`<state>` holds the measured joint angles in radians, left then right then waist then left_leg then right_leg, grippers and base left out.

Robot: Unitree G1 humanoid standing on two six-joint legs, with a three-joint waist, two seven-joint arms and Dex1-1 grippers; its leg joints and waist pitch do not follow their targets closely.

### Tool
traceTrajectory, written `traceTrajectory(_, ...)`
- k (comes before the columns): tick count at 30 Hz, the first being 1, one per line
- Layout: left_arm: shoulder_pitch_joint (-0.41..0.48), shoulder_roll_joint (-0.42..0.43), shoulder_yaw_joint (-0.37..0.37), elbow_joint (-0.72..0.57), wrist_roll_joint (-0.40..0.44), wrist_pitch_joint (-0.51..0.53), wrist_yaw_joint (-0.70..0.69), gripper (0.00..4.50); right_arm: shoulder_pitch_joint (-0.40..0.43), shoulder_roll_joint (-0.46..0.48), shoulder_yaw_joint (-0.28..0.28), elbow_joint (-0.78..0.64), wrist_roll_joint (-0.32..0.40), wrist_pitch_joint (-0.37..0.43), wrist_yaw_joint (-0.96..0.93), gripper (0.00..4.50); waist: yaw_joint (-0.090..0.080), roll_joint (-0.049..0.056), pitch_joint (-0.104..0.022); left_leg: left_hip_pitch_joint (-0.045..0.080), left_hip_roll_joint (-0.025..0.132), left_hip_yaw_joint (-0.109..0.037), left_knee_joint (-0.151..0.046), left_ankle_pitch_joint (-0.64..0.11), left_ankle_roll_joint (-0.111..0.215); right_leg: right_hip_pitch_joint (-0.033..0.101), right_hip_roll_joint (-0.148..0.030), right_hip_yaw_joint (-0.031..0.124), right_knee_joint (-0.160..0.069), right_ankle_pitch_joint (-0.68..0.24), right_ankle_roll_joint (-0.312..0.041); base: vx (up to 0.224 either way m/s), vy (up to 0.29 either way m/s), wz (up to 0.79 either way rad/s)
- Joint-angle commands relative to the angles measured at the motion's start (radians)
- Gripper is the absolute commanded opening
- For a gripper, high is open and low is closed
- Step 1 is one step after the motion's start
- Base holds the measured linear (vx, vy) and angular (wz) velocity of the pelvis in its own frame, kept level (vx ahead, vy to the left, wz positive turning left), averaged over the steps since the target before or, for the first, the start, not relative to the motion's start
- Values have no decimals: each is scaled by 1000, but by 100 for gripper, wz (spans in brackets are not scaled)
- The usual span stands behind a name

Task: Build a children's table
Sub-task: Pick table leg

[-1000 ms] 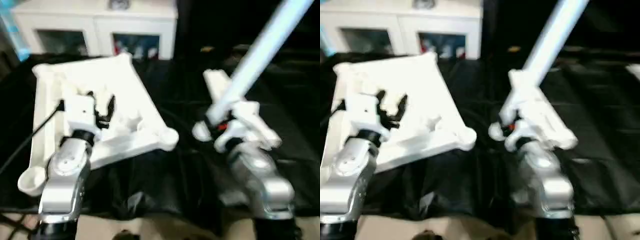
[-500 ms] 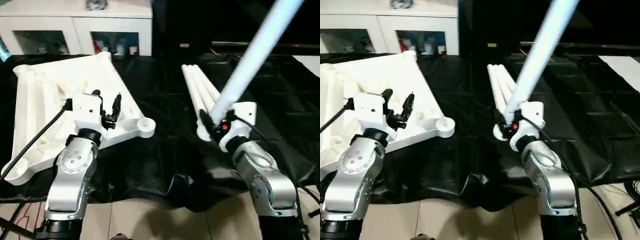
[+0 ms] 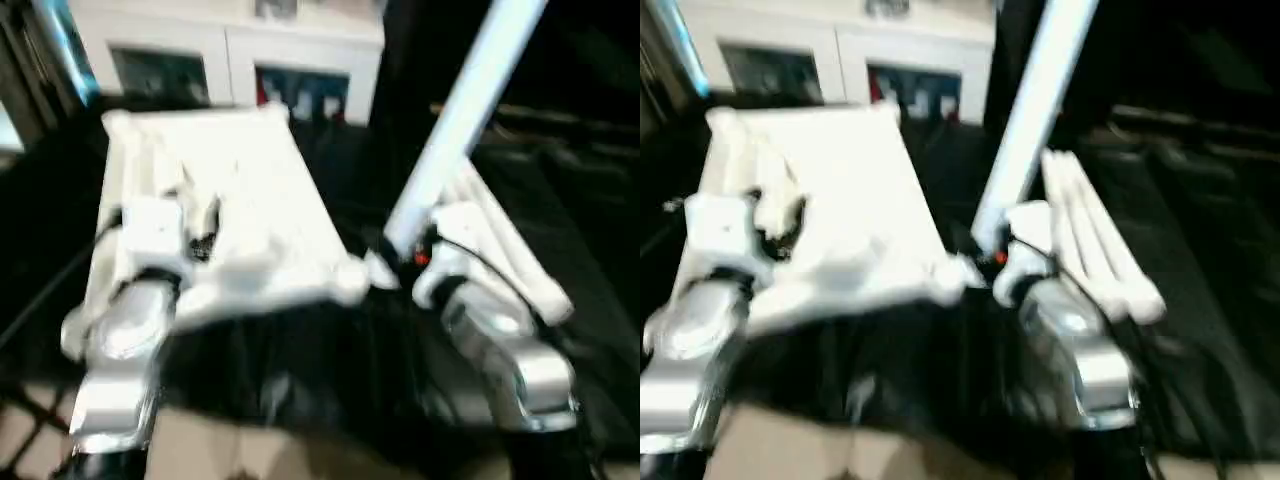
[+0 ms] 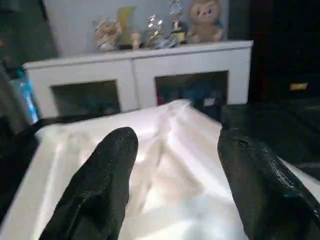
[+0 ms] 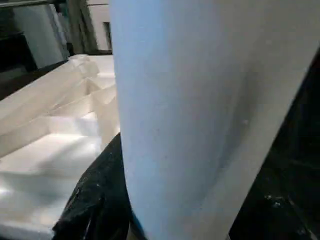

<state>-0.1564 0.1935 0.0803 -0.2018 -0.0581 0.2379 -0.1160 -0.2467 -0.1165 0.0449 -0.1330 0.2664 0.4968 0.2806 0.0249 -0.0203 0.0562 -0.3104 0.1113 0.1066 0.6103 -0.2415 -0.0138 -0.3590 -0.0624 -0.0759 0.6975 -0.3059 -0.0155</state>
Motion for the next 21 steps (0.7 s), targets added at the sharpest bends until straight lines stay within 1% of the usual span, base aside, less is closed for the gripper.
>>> traceTrajectory(1, -9, -30, -29, -11, -48, -16, -37, 302, 5, -14, -46, 3, -6, 21, -30, 193, -19, -14, -49, 39, 92, -22, -112, -322, 226, -5, -71, 67, -117, 129, -5, 149, -48, 0)
traceTrajectory(2, -9, -36, -26, -11, -62, -22, -43, 302, 6, -12, -49, 3, -5, 26, -33, 193, 4, -53, -57, -16, 38, 11, -59, -271, 201, 51, -101, 128, -160, 53, 4, 144, -115, 13)
traceTrajectory(3, -12, -28, -32, -11, -60, -8, -52, 302, 4, -11, -52, 3, -7, 31, -36, 193, 47, -58, -69, -84, 17, -13, 44, -18, 132, 129, -187, 216, -164, 27, -44, 161, -120, 11)
traceTrajectory(4, -13, -22, -40, -10, -62, -8, -67, 302, 5, -12, -53, 1, -7, 29, -35, 193, 52, -51, -79, -91, 23, -27, 27, 103, 96, 130, -170, 197, -124, 270, -29, 161, -120, 11)
traceTrajectory(5, -14, -11, -57, -5, -67, -14, -99, 302, 9, -13, -55, -3, -7, 25, -33, 193, 47, -45, -81, -99, 25, -27, 18, 191, 61, 122, -142, 175, -92, 529, -32, 151, -79, -7)
traceTrajectory(6, -20, -4, -70, 8, -66, -19, -118, 302, 15, -16, -57, -7, -12, 17, -34, 193, 35, -15, -86, -76, 34, -14, -22, 384, 5, 76, -49, 105, -48, 1037, -34, 0, 0, 0)
traceTrajectory(7, -26, -4, -73, 17, -59, -13, -115, 302, 17, -18, -58, -9, -14, 15, -35, 193, 30, -3, -88, -71, 43, -15, -23, 378, -3, 70, -39, 96, -43, 1040, -40, 0, 0, 0)
traceTrajectory(8, -31, -6, -72, 26, -54, -5, -108, 302, 20, -17, -61, -14, -10, 21, -35, 193, 28, 5, -91, -67, 55, -17, -26, 362, -11, 70, -38, 90, -45, 994, -52, 0, 0, 0)
traceTrajectory(9, -34, -8, -71, 32, -52, 0, -105, 302, 22, -16, -63, -16, -7, 25, -35, 193, 25, 11, -90, -58, 75, -20, -25, 327, -42, 64, -32, 87, -55, 858, -84, 0, 0, 0)
traceTrajectory(10, -44, -20, -66, 49, -46, 0, -85, 302, 23, -15, -65, -24, -1, 42, -47, 193, 21, 19, -82, -52, 87, -23, -33, 277, -65, 59, -36, 91, -66, 726, -124, 0, 0, 0)
traceTrajectory(11, -44, -20, -66, 49, -46, 0, -85, 302, 23, -15, -65, -24, -1, 42, -47, 193, 18, 16, -76, -49, 92, -24, -41, 232, -76, 58, -40, 90, -76, 646, -143, 0, 0, 0)
traceTrajectory(12, -51, -30, -61, 63, -48, 9, -84, 302, 22, -17, -63, -30, 2, 55, -54, 193, 17, 22, -70, -41, 100, -23, -52, 125, -94, 54, -49, 91, -92, 481, -175, 0, 0, 0)
traceTrajectory(13, -55, -32, -64, 78, -57, -6, -105, 302, 20, -16, -62, -36, -1, 59, -60, 193, 16, 24, -61, -38, 101, -17, -59, 28, -103, 50, -55, 96, -106, 348, -196, 0, 0, 0)
traceTrajectory(14, -55, -32, -65, 80, -59, -10, -110, 302, 19, -16, -62, -37, -2, 59, -61, 193, 16, 21, -57, -38, 102, -13, -64, -16, -105, 51, -58, 99, -111, 288, -199, 0, 0, 0)
traceTrajectory(15, -60, -22, -78, 96, -79, -17, -151, 302, 13, -12, -62, -40, -5, 62, -67, 193, 15, 12, -53, -43, 104, -6, -71, -89, -102, 53, -64, 105, -120, 155, -194, -61, 17, -1)
traceTrajectory(16, -68, -6, -96, 109, -85, -20, -188, 302, 7, -12, -60, -37, -9, 51, -64, 193, 17, 9, -52, -41, 103, -1, -71, -102, -98, 47, -64, 106, -123, 119, -190, -61, 17, -1)
traceTrajectory(17, -77, 11, -114, 122, -95, -24, -232, 302, 1, -11, -61, -31, 1, 44, -47, 193, 17, 9, -50, -39, 102, 3, -72, -116, -94, 42, -64, 108, -127, 78, -186, -65, 5, 0)
traceTrajectory(18, -94, 35, -141, 145, -103, -35, -298, 302, -8, -11, -64, -20, 8, 41, -36, 193, 13, 5, -47, -40, 105, 9, -77, -162, -93, 35, -66, 110, -136, -29, -170, -61, -8, 0)
traceTrajectory(19, -99, 43, -149, 152, -103, -40, -317, 302, -11, -11, -65, -16, 9, 40, -35, 193, 17, 5, -45, -39, 103, 9, -78, -170, -90, 31, -68, 111, -140, -65, -162, -61, -8, 0)
traceTrajectory(20, -112, 57, -163, 168, -100, -46, -350, 302, -17, -17, -62, -9, 4, 42, -33, 193, 18, 7, -46, -35, 104, 12, -78, -184, -92, 25, -66, 111, -140, -93, -155, -55, -11, 0)
traceTrajectory(21, -138, 75, -184, 202, -85, -54, -390, 302, -30, -29, -58, 11, -10, 27, -30, 193, 11, -9, -48, -42, 105, 15, -82, -178, -90, 27, -65, 111, -143, -111, -141, 0, 0, 0)
